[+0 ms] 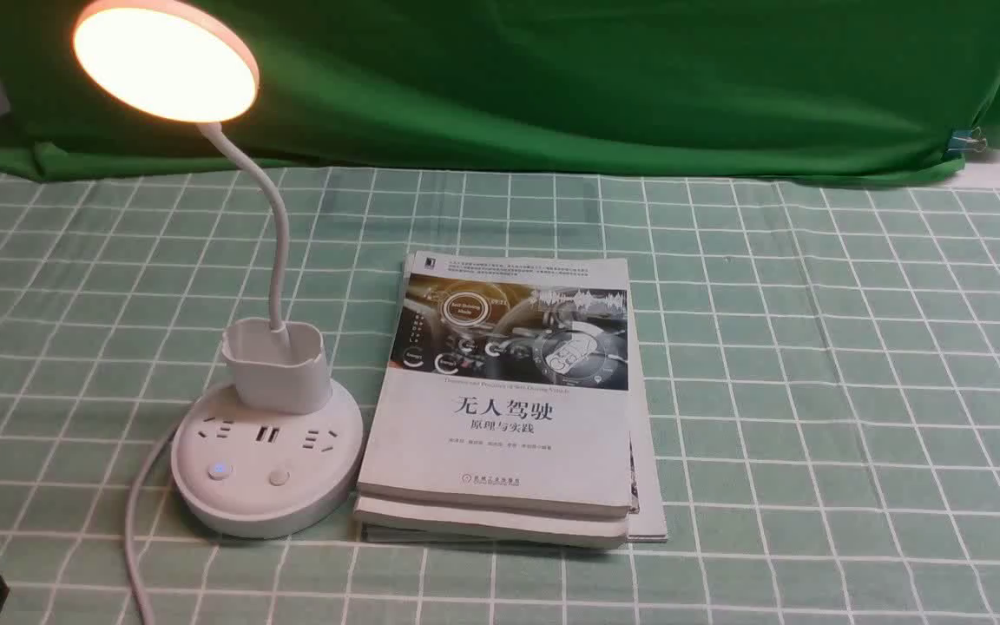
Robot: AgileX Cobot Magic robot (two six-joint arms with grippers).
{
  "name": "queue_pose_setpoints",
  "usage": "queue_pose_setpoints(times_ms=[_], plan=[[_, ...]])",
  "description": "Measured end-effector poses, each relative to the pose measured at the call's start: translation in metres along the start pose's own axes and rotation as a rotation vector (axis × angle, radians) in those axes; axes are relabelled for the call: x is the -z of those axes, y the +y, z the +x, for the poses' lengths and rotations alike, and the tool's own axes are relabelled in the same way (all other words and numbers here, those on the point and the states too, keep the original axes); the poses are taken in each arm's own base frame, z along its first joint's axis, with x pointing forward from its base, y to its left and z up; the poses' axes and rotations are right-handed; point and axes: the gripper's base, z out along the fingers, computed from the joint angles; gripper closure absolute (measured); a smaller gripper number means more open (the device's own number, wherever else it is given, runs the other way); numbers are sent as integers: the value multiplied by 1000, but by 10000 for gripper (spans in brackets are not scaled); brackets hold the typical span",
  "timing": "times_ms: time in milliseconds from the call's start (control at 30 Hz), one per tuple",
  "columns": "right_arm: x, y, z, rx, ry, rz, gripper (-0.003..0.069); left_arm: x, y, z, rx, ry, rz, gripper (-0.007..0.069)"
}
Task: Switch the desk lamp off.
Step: Use the left arm to press the button switch on the lamp holder
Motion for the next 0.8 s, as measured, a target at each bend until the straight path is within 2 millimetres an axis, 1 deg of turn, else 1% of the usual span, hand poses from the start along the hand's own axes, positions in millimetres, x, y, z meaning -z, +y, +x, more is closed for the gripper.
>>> queue_pose_setpoints(times_ms=[367, 667, 733, 800], plan=[[0, 0, 0, 0, 0, 0, 417, 0, 0, 0, 0, 0, 0, 624], [0, 0, 0, 0, 0, 0, 417, 0, 0, 0, -41, -4, -4, 624], [0, 0, 0, 0, 0, 0, 417, 0, 0, -2, -17, -20, 1, 624], [0, 0, 0, 0, 0, 0, 417, 0, -2, -4, 72, -47, 19, 624]])
